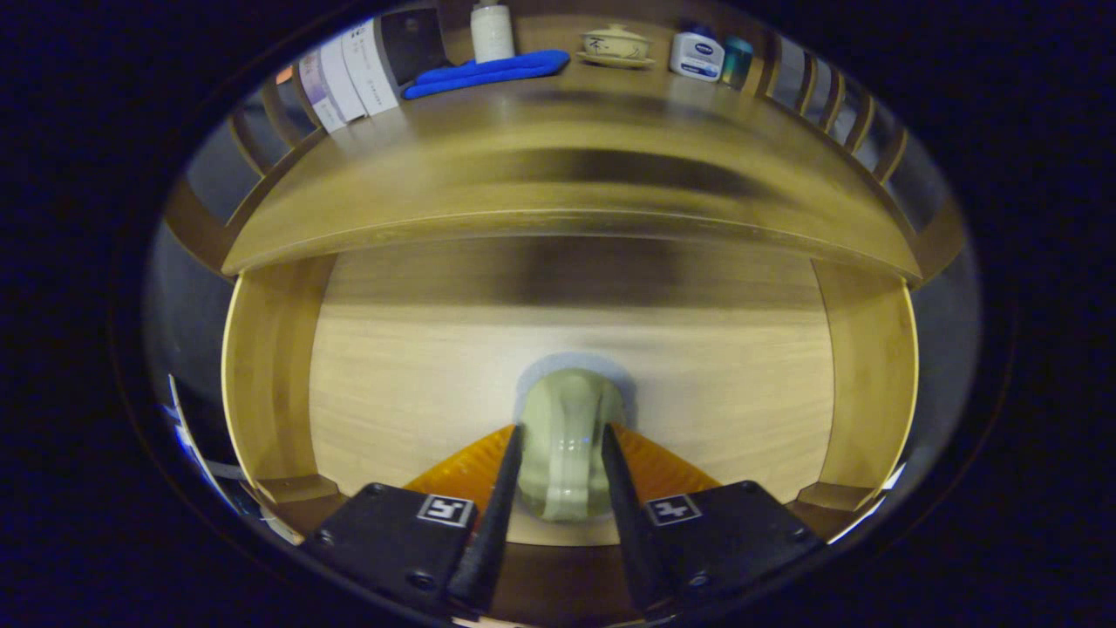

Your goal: Pull open the drawer, take out the items inside it, and place them on the countertop above the cabinet.

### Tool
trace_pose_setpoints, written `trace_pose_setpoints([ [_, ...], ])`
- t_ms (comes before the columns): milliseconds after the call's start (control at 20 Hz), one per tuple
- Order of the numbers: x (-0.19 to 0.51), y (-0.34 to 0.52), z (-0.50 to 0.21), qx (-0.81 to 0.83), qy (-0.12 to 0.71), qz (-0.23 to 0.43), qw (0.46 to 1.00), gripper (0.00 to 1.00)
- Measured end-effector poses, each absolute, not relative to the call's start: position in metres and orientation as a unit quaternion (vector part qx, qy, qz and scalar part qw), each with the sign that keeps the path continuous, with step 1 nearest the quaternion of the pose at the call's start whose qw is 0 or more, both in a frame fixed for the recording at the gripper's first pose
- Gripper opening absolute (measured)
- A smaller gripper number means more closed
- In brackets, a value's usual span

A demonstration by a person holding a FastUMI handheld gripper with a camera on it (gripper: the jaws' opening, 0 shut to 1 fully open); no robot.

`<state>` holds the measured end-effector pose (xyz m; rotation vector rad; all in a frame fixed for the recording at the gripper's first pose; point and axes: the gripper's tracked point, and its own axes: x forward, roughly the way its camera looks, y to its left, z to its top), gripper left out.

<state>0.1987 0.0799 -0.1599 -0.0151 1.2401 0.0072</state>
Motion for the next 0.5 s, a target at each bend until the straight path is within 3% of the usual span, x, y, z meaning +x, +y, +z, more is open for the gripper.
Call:
trace_pose_setpoints([
  [150,0.199,0.082,-0.157,-0.019,0.581,0.016,0.814,0.3],
  [250,0.196,0.083,-0.152,-0.029,0.576,0.034,0.816,0.2],
  [500,0.184,0.081,-0.128,-0.041,0.561,0.056,0.825,0.18],
])
